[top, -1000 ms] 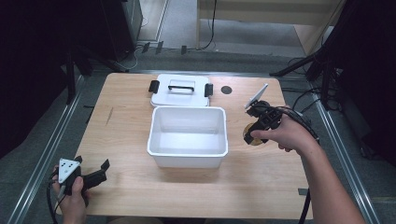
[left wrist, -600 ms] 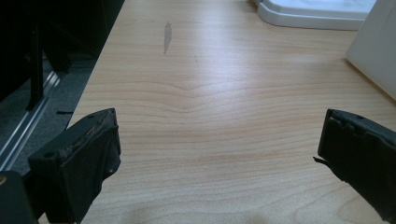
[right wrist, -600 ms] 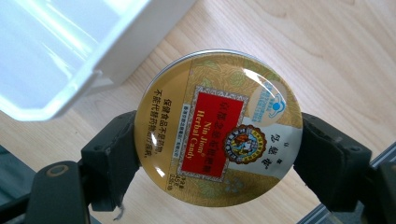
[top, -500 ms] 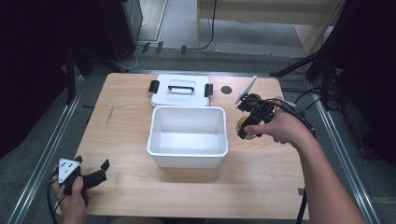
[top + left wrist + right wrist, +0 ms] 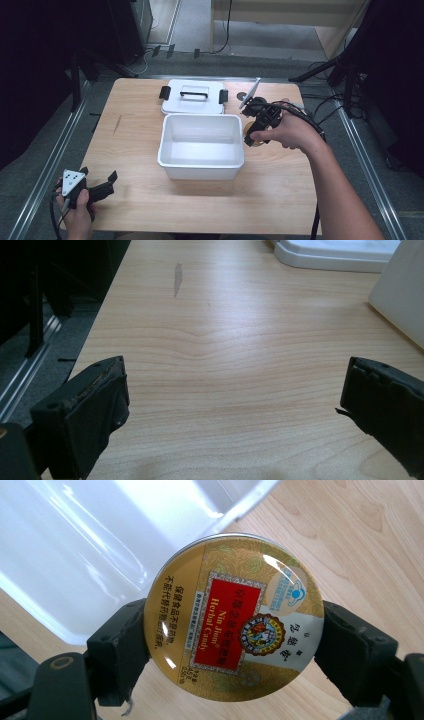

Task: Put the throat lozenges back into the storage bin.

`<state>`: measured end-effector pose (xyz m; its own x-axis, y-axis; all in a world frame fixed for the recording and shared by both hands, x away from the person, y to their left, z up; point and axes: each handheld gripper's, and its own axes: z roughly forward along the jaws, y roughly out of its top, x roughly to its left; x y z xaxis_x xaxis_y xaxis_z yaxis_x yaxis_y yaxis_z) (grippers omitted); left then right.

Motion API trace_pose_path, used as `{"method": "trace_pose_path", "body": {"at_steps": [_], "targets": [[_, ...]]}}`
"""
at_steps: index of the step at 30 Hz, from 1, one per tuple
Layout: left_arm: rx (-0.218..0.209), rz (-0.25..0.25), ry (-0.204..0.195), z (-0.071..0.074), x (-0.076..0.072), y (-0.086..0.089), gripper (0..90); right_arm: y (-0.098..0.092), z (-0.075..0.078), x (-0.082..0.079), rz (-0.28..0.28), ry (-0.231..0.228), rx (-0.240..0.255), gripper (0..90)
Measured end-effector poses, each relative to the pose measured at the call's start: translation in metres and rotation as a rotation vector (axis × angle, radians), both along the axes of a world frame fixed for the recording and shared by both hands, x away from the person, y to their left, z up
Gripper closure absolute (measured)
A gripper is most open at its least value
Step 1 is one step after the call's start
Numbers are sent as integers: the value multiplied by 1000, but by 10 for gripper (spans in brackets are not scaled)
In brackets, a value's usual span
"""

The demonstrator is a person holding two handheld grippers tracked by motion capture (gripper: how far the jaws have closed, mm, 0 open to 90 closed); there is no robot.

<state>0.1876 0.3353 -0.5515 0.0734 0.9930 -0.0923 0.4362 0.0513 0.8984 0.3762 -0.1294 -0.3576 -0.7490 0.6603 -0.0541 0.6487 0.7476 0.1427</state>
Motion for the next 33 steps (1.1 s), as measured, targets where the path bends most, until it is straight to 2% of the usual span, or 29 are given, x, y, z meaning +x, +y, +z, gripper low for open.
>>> {"method": "trace_pose_path", "body": {"at_steps": [7, 22, 29, 30, 33], "targets": [[-3, -1, 0, 0, 0, 0, 0, 14, 1, 1, 43, -7, -3, 204], [-3, -4, 7, 0, 1, 0, 0, 44, -2, 0, 98, -14, -2, 204], [-6, 0, 6, 0, 1, 0, 0, 53, -5, -2, 153, -26, 11, 204], [-7, -1, 6, 0, 1, 0, 0, 55, -7, -3, 195, -28, 32, 204], [-7, -3, 7, 0, 1, 1, 0, 57, -11, -5, 250, -31, 50, 204]]}}
